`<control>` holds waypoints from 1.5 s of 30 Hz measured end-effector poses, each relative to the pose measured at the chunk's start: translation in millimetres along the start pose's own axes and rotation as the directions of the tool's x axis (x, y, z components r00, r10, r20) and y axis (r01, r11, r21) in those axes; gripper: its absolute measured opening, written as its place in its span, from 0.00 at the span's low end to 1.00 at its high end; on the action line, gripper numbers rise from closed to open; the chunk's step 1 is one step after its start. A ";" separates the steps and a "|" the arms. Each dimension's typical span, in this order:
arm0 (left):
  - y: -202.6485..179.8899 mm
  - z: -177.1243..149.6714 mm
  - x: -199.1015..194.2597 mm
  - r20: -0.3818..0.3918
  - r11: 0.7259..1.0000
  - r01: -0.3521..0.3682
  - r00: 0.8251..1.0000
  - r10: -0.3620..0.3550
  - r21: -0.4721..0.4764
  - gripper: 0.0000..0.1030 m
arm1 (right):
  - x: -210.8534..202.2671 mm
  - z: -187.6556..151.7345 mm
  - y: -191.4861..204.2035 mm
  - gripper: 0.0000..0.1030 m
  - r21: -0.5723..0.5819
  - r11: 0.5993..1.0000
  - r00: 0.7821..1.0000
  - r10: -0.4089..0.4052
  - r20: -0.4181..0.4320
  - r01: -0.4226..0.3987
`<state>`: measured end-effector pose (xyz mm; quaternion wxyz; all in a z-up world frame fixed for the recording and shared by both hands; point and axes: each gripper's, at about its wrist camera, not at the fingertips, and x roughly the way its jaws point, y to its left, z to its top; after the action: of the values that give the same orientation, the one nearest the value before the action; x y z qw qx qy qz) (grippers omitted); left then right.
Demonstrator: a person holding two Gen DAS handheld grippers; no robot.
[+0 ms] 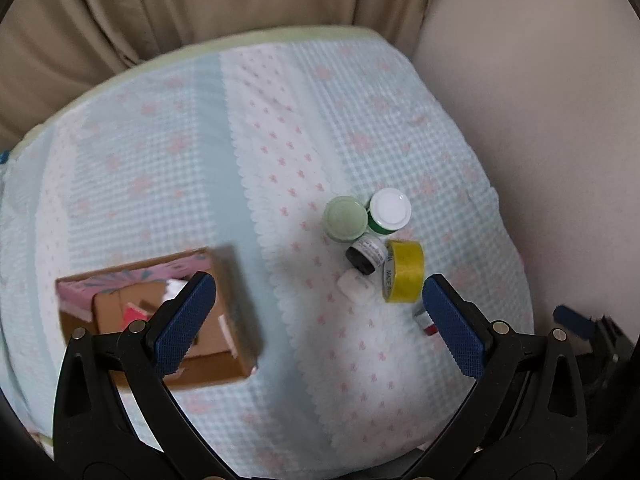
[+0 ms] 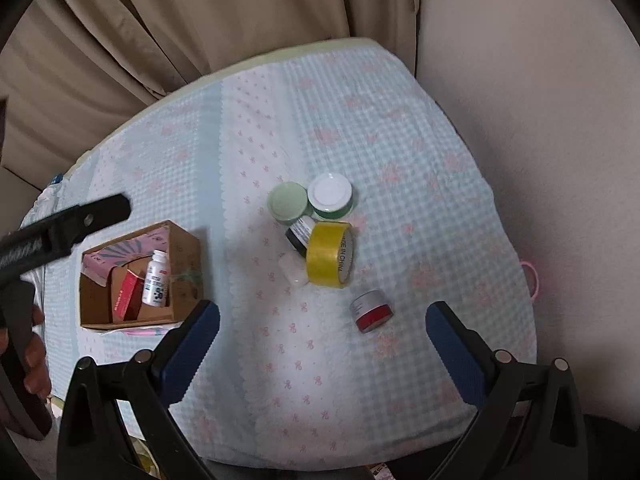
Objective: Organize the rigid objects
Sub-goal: 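Grasp the green-lidded jar with the left tool while the right tool grasps the yellow tape roll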
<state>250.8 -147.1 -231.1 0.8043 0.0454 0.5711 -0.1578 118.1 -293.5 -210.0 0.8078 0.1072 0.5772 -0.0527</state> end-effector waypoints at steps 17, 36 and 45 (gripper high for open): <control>-41.2 50.2 216.3 -0.312 0.981 -0.031 0.946 0.091 0.190 1.00 | 141.4 9.3 -4.7 0.99 0.058 0.997 0.991 -0.037 -0.128 0.045; -48.2 54.2 308.2 -0.399 0.977 -0.016 0.911 0.101 0.211 0.82 | 225.4 27.2 0.6 0.73 0.056 0.995 0.976 -0.065 -0.206 0.078; -63.8 51.7 307.9 -0.386 0.976 0.015 0.920 0.071 0.215 0.67 | 243.8 29.6 -0.9 0.37 0.063 0.993 0.967 -0.085 -0.242 0.103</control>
<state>369.8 -282.8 -493.8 0.6664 0.1705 0.6993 -0.1944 225.2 -291.9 -431.0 0.7246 0.1157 0.6721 -0.0995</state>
